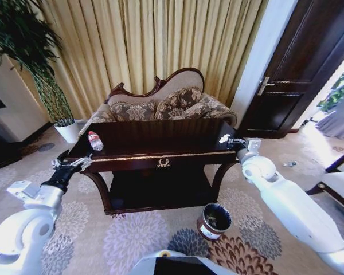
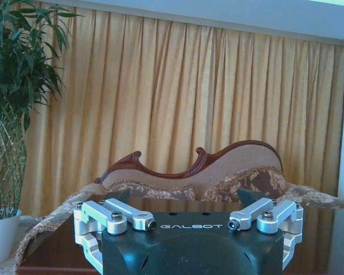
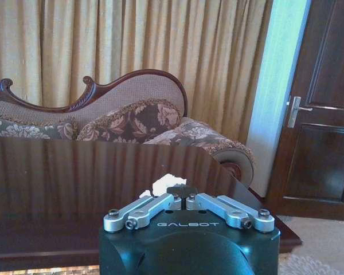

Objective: Move to the front of the table and place the trash on the table into the trash bin.

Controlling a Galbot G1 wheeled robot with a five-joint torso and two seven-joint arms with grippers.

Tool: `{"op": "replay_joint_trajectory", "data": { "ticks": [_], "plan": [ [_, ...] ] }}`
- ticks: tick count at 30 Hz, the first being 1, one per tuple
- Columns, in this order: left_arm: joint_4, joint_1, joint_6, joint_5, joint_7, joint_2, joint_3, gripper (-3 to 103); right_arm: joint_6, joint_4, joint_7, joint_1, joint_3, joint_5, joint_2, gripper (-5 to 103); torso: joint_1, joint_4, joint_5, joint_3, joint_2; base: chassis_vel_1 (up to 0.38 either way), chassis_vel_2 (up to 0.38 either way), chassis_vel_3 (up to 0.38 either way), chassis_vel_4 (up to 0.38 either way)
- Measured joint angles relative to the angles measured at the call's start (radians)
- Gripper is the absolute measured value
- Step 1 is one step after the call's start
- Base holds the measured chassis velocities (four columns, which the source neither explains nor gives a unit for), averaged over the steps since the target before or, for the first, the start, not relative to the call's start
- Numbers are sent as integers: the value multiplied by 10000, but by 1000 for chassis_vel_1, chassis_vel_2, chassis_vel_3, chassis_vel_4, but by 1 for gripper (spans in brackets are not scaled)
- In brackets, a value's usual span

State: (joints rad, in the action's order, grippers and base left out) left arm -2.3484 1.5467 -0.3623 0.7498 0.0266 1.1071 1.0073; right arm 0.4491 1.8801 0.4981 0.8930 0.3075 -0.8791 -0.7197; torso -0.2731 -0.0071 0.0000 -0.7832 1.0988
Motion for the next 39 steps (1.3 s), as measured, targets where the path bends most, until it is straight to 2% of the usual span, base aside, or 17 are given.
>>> {"op": "replay_joint_trajectory", "data": {
  "ticks": [13,19,26,32,39],
  "plan": [
    [0,30,-5,-23,3,30,-8,100,-104,-10,-178,436,340,109,-43,0,0,2,-1,0,0,92,-88,-99,96],
    [29,28,-4,-44,2,37,-3,100,-300,95,-411,747,388,305,-234,0,2,0,1,1,1,87,-84,-80,79],
    [54,70,-3,-74,-47,89,45,100,-214,229,-807,1386,926,488,-367,0,0,1,-1,-1,-1,0,0,0,0],
    [54,33,14,-153,-71,155,-87,100,75,-222,-1055,2306,1525,1337,-795,0,-1,-1,0,0,-1,0,0,0,0],
    [127,32,70,-226,-142,194,-104,100,147,-1150,-1110,2732,1389,2095,-1433,0,-1,1,-2,0,-1,0,0,0,0]
  ]
}}
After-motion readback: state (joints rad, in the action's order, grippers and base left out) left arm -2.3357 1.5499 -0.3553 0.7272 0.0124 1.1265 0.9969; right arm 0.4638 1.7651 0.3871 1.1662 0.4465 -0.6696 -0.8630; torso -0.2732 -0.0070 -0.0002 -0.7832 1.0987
